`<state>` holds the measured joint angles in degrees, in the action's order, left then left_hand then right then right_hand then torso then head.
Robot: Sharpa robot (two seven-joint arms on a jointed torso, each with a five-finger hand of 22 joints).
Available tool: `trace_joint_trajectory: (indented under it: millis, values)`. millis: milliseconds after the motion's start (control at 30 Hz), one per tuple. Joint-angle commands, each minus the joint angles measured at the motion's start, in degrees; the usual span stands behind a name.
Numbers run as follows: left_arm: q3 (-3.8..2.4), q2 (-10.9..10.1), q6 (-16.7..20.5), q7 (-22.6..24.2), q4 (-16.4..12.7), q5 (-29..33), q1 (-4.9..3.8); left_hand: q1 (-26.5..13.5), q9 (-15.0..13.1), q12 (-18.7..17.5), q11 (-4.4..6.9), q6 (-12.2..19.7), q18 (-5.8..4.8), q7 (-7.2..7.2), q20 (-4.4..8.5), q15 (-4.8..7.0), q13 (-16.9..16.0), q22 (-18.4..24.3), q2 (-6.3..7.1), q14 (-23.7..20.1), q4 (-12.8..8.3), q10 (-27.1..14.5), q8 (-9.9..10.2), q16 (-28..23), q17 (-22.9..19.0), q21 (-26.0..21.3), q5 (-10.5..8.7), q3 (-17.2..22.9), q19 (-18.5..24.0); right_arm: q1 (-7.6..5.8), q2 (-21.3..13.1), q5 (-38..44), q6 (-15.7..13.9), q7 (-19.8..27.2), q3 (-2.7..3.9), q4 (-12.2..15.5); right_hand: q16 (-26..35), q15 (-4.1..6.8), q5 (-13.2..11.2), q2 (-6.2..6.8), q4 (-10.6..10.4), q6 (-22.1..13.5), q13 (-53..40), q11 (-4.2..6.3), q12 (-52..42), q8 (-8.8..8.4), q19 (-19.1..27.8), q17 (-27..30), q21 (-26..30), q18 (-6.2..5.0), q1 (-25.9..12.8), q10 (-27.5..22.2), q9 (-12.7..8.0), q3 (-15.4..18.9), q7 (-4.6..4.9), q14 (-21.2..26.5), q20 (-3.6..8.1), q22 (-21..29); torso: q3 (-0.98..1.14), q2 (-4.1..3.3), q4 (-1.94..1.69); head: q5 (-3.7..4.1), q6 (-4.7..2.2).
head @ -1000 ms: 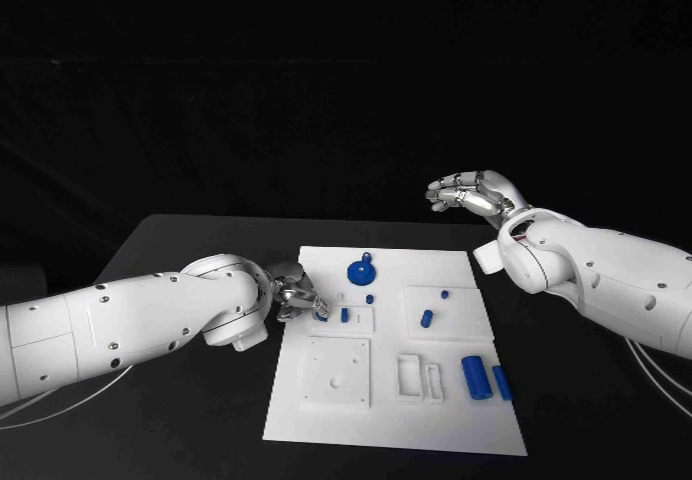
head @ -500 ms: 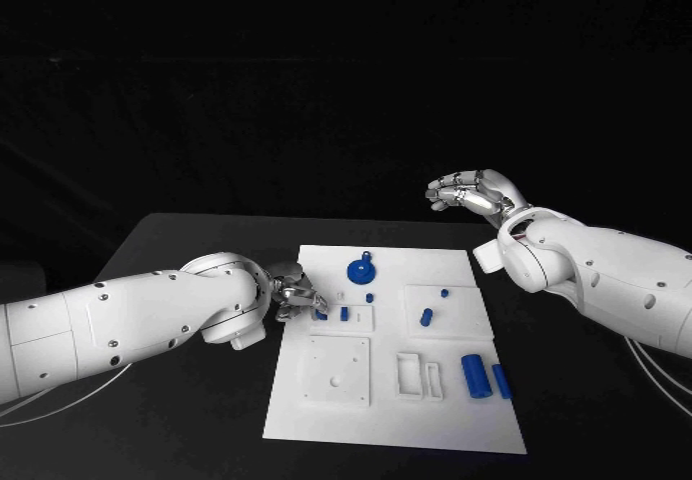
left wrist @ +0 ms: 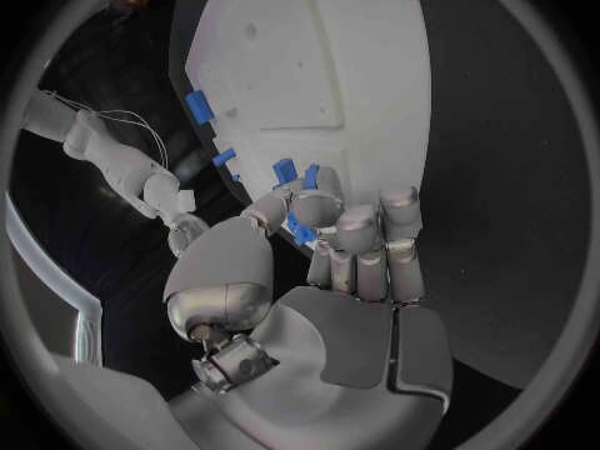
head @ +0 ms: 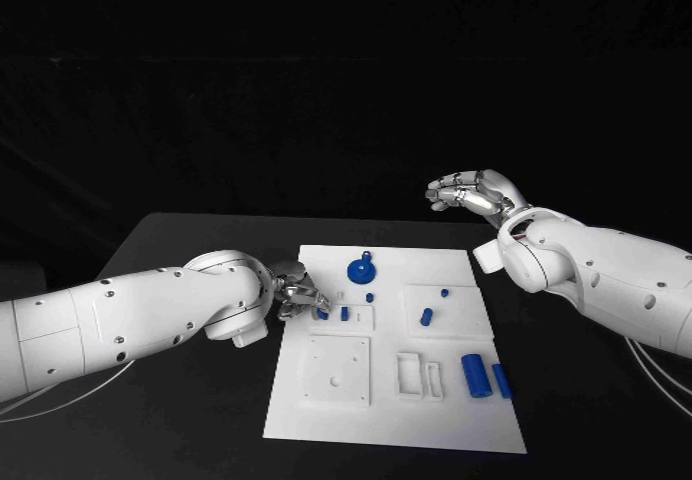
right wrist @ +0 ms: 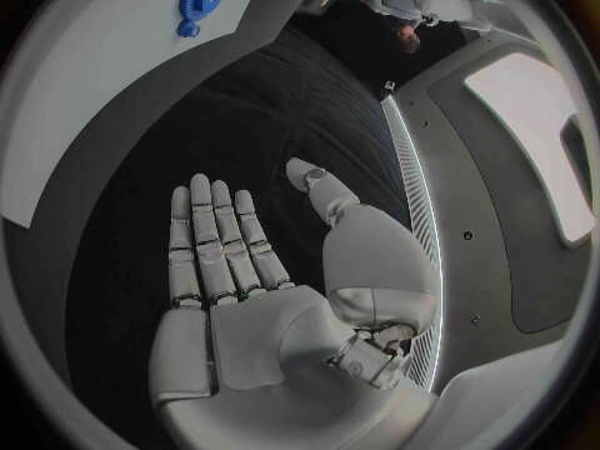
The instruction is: Assemble the parts on the task board
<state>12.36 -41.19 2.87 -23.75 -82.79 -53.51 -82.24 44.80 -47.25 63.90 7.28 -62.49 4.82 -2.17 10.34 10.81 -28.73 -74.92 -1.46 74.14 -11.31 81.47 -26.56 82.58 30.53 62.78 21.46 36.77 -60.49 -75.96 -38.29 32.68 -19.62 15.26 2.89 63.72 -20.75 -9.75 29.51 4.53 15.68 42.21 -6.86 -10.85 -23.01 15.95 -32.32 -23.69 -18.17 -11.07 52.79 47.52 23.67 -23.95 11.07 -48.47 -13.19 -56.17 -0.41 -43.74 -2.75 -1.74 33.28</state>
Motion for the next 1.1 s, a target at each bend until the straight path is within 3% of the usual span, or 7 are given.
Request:
trace_joint_trajectory:
  millis: [33, 633, 800, 1100]
  values:
    - [0.56, 0.6, -4.8, -1.4, -0.2, -1.0, 0.74, 1.1, -0.1, 0.4, 0.85, -10.4, 0.64, 4.29, 5.32, -0.04, 0.1, -1.0, -0.1, -0.3, -0.7, -1.3, 0.2, 0.2, -0.1, 0.4, 0.04, 0.1, 0.2, 0.05, 0.0, 0.0, 0.8, 0.3, 0.03, 0.0, 0.2, -0.29, 0.2, -0.19, -0.1, -0.5, 0.1, -0.23, 0.0, 0.29, 0.2, 0.1, 0.2, -1.03, -0.5, 0.3, -0.1, 0.3, 2.2, 0.0, -0.18, -0.1, 0.02, -0.01, 0.0, 0.02, 0.0]
    - [0.55, 0.5, -4.4, -1.3, -0.9, -5.8, 0.75, 2.5, -0.3, 0.5, 0.83, -10.5, 0.63, 4.28, 5.23, -0.15, 0.3, -0.9, 0.06, -0.3, -2.1, -1.3, 0.3, 0.4, -0.2, 0.6, 0.62, 0.5, 0.2, 0.4, 0.1, 0.0, 0.9, 0.4, 0.03, -0.1, 0.2, -0.29, 0.3, -0.21, -0.2, -0.5, 0.2, -0.24, -0.1, 0.3, 0.2, 0.1, 0.2, -1.06, -0.6, 0.3, -0.1, 0.4, 2.2, 0.0, -0.22, -0.1, -0.03, -0.01, -0.01, 0.03, 0.12]
    - [0.55, 0.4, -4.6, -1.4, -1.1, -5.9, 0.76, 2.7, -0.4, 0.8, 0.88, -10.8, 0.59, 4.34, 5.15, -0.24, 0.3, -0.9, -0.02, -0.2, -2.7, -1.3, 0.3, 0.6, -0.2, 0.8, 3.73, 0.4, 0.1, 0.42, 0.1, 0.0, 0.9, 0.4, 0.03, -0.1, 0.2, -0.3, 0.3, -0.21, -0.2, -0.5, 0.2, -0.24, -0.1, 0.3, 0.2, 0.1, 0.2, -1.06, -0.6, 0.3, -0.1, 0.4, 2.21, 0.0, -0.23, -0.1, -0.02, -0.03, -0.01, 0.03, 0.17]
    - [0.53, 0.4, -5.1, -1.5, -1.1, -6.4, 0.76, 3.0, -0.5, 1.1, 0.98, -11.0, 0.62, 4.42, 5.12, -0.24, 0.3, -0.8, -0.07, -0.2, -3.5, -1.3, 0.3, 0.9, -0.2, 1.0, 6.54, 0.4, 0.0, 0.45, 0.1, 0.0, 0.9, 0.4, 0.03, -0.1, 0.2, -0.3, 0.3, -0.22, -0.2, -0.5, 0.2, -0.25, -0.1, 0.3, 0.2, 0.1, 0.2, -1.08, -0.6, 0.3, -0.1, 0.4, 2.21, 0.0, -0.25, -0.1, -0.05, -0.03, -0.07, 0.08, 0.12]
